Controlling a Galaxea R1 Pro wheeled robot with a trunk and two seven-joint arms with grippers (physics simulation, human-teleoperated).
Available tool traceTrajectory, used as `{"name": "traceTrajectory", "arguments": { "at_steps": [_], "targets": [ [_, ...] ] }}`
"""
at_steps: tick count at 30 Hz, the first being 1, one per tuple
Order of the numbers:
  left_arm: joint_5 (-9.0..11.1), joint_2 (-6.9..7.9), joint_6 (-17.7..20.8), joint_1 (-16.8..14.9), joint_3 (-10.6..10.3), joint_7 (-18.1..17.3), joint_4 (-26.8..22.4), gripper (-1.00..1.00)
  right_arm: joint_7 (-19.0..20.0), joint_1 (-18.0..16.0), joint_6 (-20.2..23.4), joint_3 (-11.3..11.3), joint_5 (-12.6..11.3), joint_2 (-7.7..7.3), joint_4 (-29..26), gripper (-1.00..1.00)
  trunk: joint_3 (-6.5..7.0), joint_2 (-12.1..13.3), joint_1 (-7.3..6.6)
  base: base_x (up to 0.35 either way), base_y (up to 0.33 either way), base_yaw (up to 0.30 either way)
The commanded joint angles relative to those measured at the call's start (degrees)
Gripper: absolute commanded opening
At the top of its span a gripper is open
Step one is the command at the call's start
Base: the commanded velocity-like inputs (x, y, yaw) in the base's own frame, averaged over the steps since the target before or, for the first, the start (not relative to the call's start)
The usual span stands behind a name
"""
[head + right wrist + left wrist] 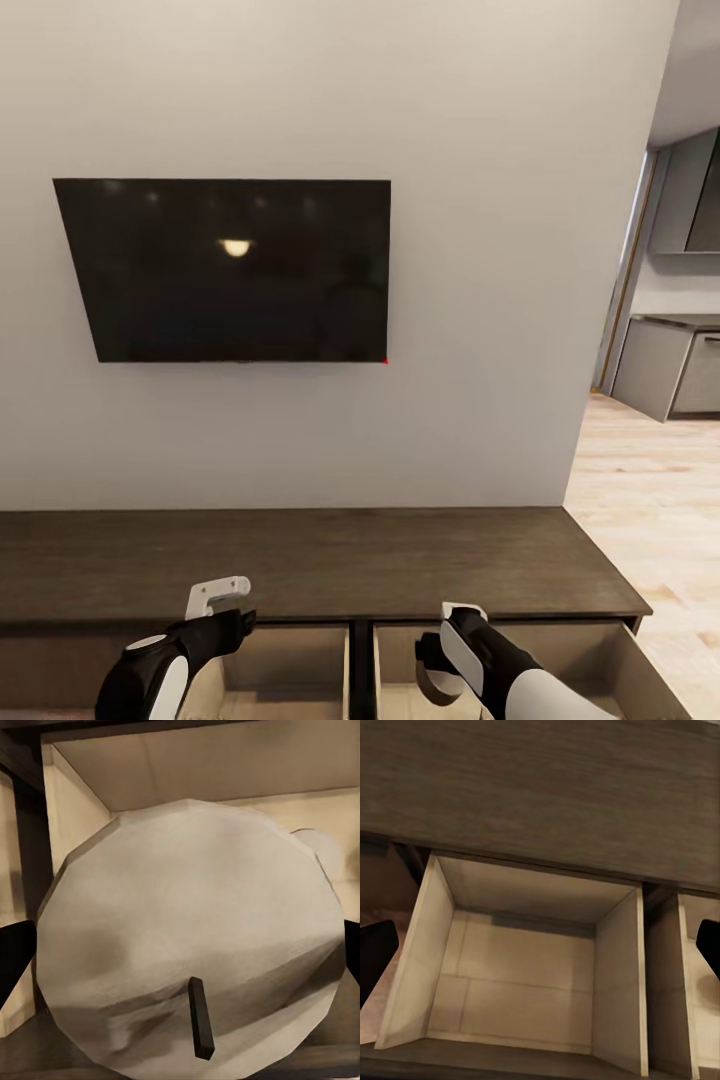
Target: Place each of the two pumpkins and all three candles from the living room inside a cabinet in the living room (use any cabinet), then make sure every cabinet is closed, and position the cauldron so it is next to a table in the living room.
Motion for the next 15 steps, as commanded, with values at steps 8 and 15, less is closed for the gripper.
{"name": "traceTrajectory", "arguments": {
  "at_steps": [8,15],
  "targets": [
    [0.6,-0.05,0.2,0.0,0.1,0.5,-0.1,1.0,-0.5,0.0,0.1,0.5,-0.6,-0.01,-0.4,-1.0,-1.51,-3.3,1.76,0.0,0.0,0.0],
    [0.6,-0.06,0.1,0.0,0.1,0.5,-0.1,1.0,-0.4,0.0,0.1,0.5,-0.6,-0.01,-0.7,-1.0,-2.76,-6.1,3.3,0.0,0.0,0.0]
  ]
}}
